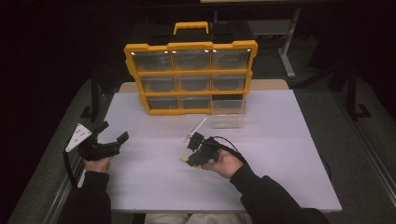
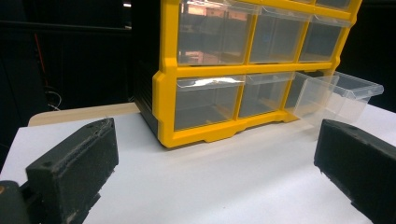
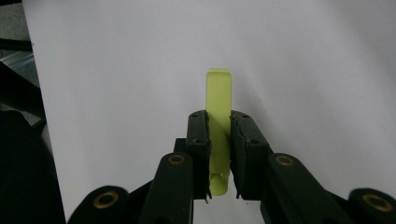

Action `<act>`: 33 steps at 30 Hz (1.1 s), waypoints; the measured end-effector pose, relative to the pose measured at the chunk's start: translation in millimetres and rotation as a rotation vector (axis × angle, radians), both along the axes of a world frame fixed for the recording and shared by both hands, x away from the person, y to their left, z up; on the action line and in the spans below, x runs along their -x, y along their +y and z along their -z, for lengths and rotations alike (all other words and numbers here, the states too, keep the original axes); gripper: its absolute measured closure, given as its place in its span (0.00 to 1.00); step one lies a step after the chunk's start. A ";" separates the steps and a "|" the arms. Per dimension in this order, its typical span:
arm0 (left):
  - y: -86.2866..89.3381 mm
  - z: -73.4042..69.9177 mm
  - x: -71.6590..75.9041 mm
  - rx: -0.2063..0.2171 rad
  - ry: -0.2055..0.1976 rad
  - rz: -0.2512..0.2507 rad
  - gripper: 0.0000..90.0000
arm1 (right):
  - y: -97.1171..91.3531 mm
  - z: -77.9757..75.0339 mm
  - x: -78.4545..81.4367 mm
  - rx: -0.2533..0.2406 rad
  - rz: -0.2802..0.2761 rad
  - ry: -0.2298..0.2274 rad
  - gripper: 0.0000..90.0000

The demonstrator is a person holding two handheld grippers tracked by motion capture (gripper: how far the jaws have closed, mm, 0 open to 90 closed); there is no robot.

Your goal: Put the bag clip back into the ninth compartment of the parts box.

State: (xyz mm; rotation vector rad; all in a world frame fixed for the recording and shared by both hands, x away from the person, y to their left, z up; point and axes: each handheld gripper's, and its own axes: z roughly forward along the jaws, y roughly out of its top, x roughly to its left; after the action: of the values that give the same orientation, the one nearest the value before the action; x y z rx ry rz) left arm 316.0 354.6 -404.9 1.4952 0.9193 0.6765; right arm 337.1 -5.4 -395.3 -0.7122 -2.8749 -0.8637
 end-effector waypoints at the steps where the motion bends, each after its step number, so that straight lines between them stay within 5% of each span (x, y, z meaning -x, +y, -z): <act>1: 0.2 -0.1 0.1 0.000 0.000 0.001 0.00 | -0.9 -1.1 -0.6 -0.005 0.003 0.001 0.86; 15: 0.6 -0.3 0.2 0.002 0.000 0.002 0.00 | -10.4 -19.8 -12.0 -0.067 0.048 0.013 0.86; 33: 0.1 -0.3 0.1 0.000 0.002 0.005 0.00 | -32.0 -46.8 -25.3 -0.165 0.091 -0.025 0.86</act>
State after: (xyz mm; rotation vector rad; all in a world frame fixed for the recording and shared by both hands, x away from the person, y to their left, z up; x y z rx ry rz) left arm 315.9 354.7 -404.5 1.4976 0.9168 0.6716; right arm 362.4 -37.4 -348.6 -0.8240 -2.7687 -1.1125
